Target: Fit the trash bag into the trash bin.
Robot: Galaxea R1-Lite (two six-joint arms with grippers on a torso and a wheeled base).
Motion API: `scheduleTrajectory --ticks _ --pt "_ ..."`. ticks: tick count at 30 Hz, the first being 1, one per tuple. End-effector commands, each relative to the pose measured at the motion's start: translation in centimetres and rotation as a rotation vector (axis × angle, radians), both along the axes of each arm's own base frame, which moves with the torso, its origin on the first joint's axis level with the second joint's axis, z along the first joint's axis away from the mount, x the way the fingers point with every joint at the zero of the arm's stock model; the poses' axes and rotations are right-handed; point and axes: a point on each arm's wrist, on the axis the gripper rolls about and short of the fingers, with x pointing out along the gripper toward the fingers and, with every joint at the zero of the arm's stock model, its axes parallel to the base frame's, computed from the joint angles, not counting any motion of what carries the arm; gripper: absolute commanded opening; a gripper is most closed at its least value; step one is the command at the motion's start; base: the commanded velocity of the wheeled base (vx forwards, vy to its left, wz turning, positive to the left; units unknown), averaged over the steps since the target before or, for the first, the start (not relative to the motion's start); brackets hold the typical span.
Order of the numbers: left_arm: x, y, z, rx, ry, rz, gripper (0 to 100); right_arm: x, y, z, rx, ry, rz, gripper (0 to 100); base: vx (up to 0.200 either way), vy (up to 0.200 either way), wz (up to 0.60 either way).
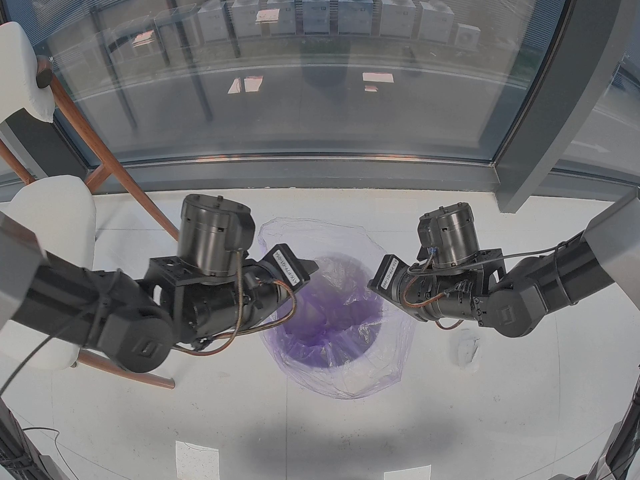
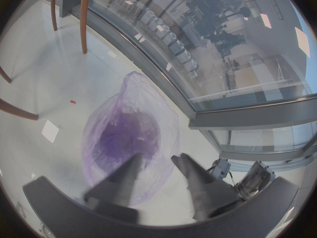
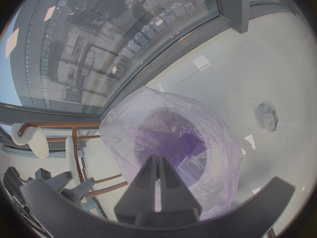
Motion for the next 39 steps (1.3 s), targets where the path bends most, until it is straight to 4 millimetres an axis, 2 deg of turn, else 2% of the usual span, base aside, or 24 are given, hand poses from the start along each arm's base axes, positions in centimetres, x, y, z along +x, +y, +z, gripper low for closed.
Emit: scheduleTrajectory --ticks 1,6,7,11,15,21,24,26,29,35,39 --pt "3.0 -1.5 -4.4 0.041 0.061 0.013 0 1.5 -0.6 -1.3 -0.015 0.016 -0.036 0 0.0 0.0 0.0" --pt "3.5 -0.9 -5.7 0.063 0.092 0.036 0 2.5 -1.9 -2.0 -0.028 0.031 -0.075 0 0.0 0.0 0.0" --pt "4.1 0.4 -6.4 0.073 0.107 0.074 0 3.2 -2.6 -3.0 -0.042 0.052 -0.101 0 0.0 0.0 0.0" --pt "5.6 3.1 -6.5 0.073 0.112 0.15 0 4.0 -3.8 -3.8 -0.052 0.069 -0.136 0 0.0 0.0 0.0" --pt "6.9 5.7 -6.4 0.072 0.108 0.221 0 4.6 -4.0 -4.9 -0.063 0.086 -0.146 0 0.0 0.0 0.0" --pt "7.3 7.9 -7.1 0.082 0.133 0.278 0 5.4 -3.9 -6.4 -0.066 0.092 -0.153 0 0.0 0.0 0.0" --pt "7.2 8.1 -7.8 0.092 0.153 0.283 0 6.1 -3.8 -7.4 -0.053 0.069 -0.161 0 0.0 0.0 0.0" --pt "7.4 8.2 -9.5 0.114 0.194 0.285 0 6.5 -4.0 -7.9 -0.049 0.057 -0.171 0 0.0 0.0 0.0" --pt "7.6 8.0 -11.1 0.138 0.223 0.298 0 6.8 -4.0 -8.3 -0.049 0.055 -0.174 0 0.0 0.0 0.0" --pt "8.1 7.8 -12.8 0.145 0.209 0.316 0 7.8 -4.2 -8.2 -0.036 0.036 -0.191 0 0.0 0.0 0.0" --pt "8.2 7.7 -14.1 0.158 0.211 0.33 0 7.9 -4.1 -8.9 -0.041 0.049 -0.193 0 0.0 0.0 0.0"
